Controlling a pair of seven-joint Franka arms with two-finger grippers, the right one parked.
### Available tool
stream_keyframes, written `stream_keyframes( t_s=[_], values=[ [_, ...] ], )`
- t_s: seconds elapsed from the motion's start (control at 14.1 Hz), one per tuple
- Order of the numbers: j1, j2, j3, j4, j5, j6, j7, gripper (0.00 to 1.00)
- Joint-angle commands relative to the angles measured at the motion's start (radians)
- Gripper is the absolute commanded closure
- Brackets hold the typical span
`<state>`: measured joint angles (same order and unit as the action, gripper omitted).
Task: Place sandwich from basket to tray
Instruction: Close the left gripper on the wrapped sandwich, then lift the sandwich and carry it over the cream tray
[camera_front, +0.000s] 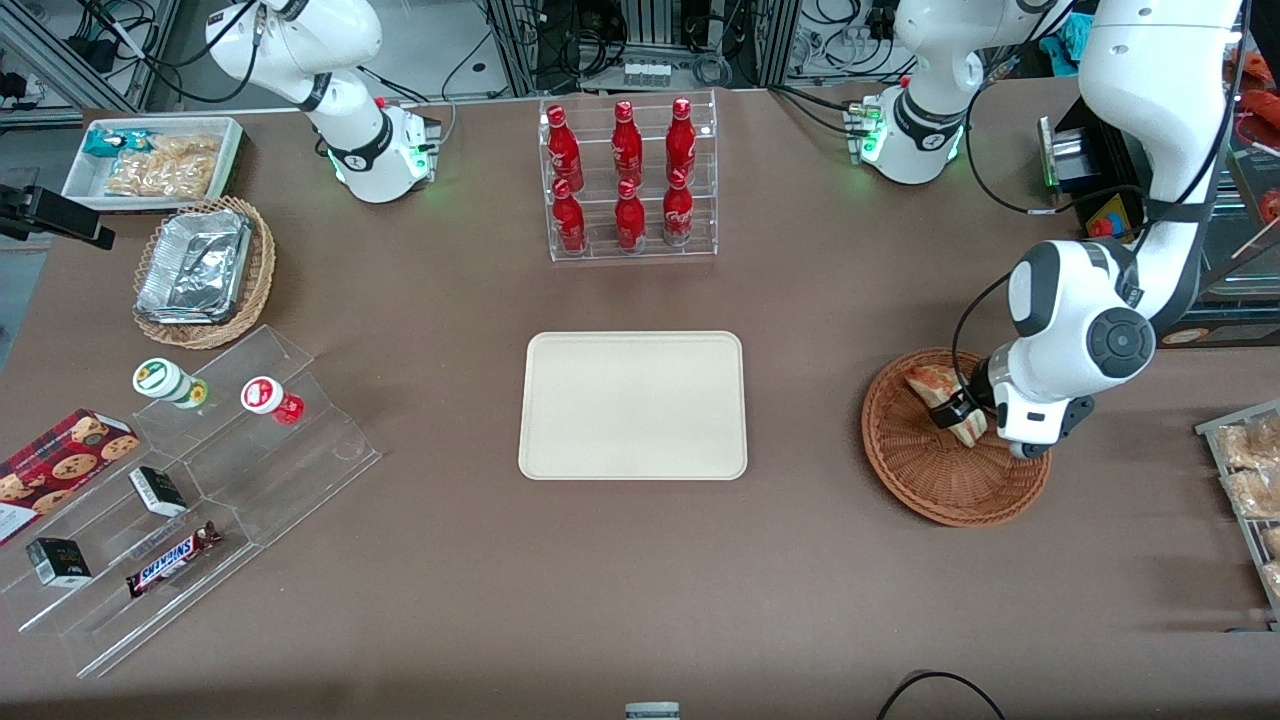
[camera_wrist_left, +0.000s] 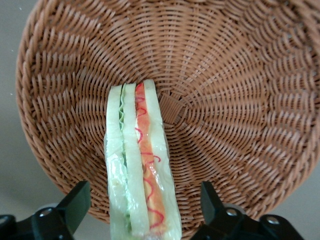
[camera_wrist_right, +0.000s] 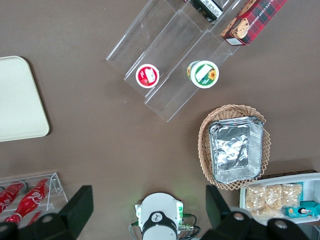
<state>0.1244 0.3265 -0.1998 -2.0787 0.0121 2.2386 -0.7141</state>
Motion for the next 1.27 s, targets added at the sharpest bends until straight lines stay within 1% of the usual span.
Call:
stream_keyframes(
  t_s=[0.0, 0.21, 0.28, 0.35, 0.42, 0.57, 0.64, 0.78, 0.92, 1.06, 1.2],
  values=[
    [-0.005, 0.019, 0.005, -0.014, 0.008, 0.024, -0.005, 0.14],
    [-0.006, 0.028, 0.005, -0.02, 0.008, 0.036, -0.013, 0.36],
    [-0.006, 0.028, 0.005, -0.021, 0.008, 0.036, -0.013, 0.49],
    [-0.006, 0.02, 0.005, -0.021, 0.008, 0.036, -0.013, 0.73],
    [-0.006, 0.011, 0.005, -0.018, 0.008, 0.035, -0.008, 0.8],
    [-0.006, -0.024, 0.003, -0.008, 0.008, 0.024, 0.001, 0.84],
    [-0.008, -0.046, 0.002, 0.0, 0.006, 0.015, 0.001, 0.84],
    [-0.046, -0.07, -0.004, 0.018, 0.006, -0.039, 0.002, 0.84],
    [-0.132, -0.063, -0.004, 0.095, 0.006, -0.12, -0.004, 0.84],
    [-0.227, -0.024, -0.004, 0.201, 0.006, -0.222, -0.005, 0.84],
    [-0.323, 0.017, -0.006, 0.287, 0.0, -0.25, -0.014, 0.83]
  ],
)
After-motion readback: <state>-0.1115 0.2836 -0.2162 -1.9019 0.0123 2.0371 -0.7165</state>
